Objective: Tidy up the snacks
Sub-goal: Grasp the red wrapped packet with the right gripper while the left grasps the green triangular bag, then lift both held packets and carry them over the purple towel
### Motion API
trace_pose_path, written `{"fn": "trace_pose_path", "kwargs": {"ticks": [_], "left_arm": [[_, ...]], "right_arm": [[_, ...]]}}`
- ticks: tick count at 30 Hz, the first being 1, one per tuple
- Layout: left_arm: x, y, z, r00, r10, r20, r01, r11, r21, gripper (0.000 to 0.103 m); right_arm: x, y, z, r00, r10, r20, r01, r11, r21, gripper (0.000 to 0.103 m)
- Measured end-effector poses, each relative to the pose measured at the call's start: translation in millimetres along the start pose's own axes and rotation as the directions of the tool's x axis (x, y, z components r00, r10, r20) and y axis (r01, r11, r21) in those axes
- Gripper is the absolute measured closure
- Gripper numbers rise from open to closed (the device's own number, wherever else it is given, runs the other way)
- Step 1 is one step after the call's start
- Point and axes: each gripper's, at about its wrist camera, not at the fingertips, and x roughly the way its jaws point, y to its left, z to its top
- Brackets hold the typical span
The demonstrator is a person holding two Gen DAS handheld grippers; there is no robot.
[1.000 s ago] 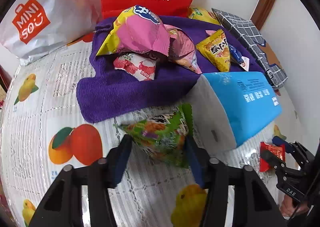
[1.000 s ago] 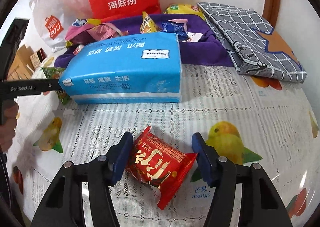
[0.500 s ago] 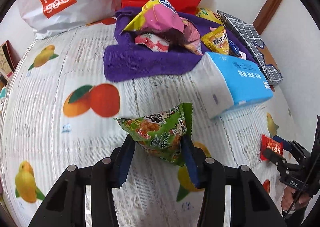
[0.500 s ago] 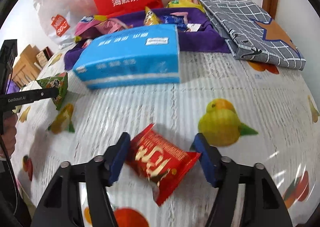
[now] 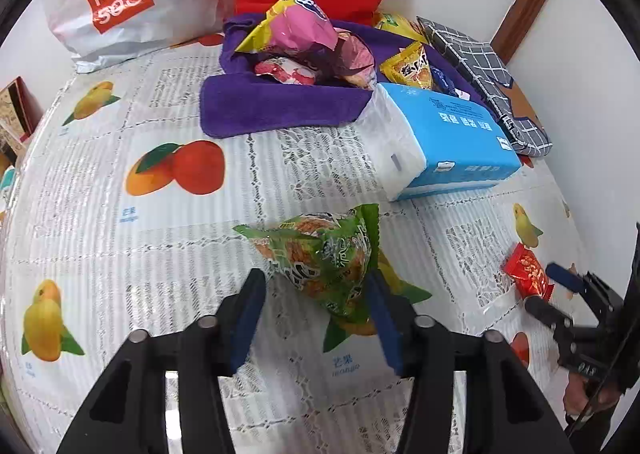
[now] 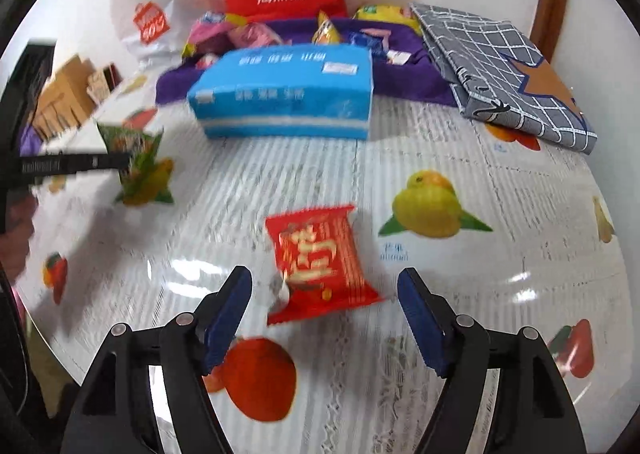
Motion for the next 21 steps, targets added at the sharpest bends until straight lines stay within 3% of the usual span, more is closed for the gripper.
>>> {"fn": "trace_pose_path", "kwargs": {"ticks": [4, 6, 8, 10, 15, 16, 18, 21], "left_arm": [[-5.2, 4.0, -1.4, 1.000, 0.022, 0.017, -0.022, 1.000, -0.006, 0.043], [-6.2, 4.8, -0.8, 0.999, 0.021, 0.028, -0.020, 1.000, -0.010, 0.040], [-3.8, 2.6, 1.3, 0.999, 0.030, 0.037, -0.030, 1.000, -0.003, 0.034], [0.8, -1.4, 3.5, 0.998, 0.049, 0.040, -0.050, 0.999, 0.013, 0.034], [21.6, -5.1, 11.6, 0.997, 0.071, 0.027, -0.071, 0.997, 0.006, 0.033], [25.8, -4.8, 12.3, 0.997, 0.067, 0.024, -0.067, 0.998, 0.001, 0.035], [31.0, -6.0, 12.3, 0.999, 0.038, 0.011, -0.038, 0.999, 0.009, 0.054], [28.4, -12.9, 12.9, 1.000, 0.028, 0.010, -0.029, 0.999, 0.040, 0.061]], "right_arm": [[19.3, -0.8, 10.0, 1.000, 0.002, -0.018, -0.002, 1.000, 0.009, 0.028], [26.6, -0.6, 11.7, 1.000, -0.015, -0.024, 0.015, 1.000, 0.007, 0.032], [28.1, 2.2, 12.1, 0.999, -0.047, -0.004, 0.047, 0.999, -0.012, 0.043], [28.2, 2.8, 12.0, 0.999, -0.045, 0.002, 0.045, 0.999, -0.023, 0.052], [27.5, -3.2, 8.1, 0.999, -0.045, 0.022, 0.045, 0.999, -0.001, 0.054], [27.3, -3.7, 7.5, 0.998, -0.049, 0.024, 0.049, 0.999, 0.004, 0.054], [26.8, -4.4, 6.7, 0.998, -0.057, 0.026, 0.057, 0.998, 0.010, 0.054], [26.1, -5.3, 8.7, 0.998, -0.057, 0.021, 0.057, 0.998, 0.019, 0.054]]}}
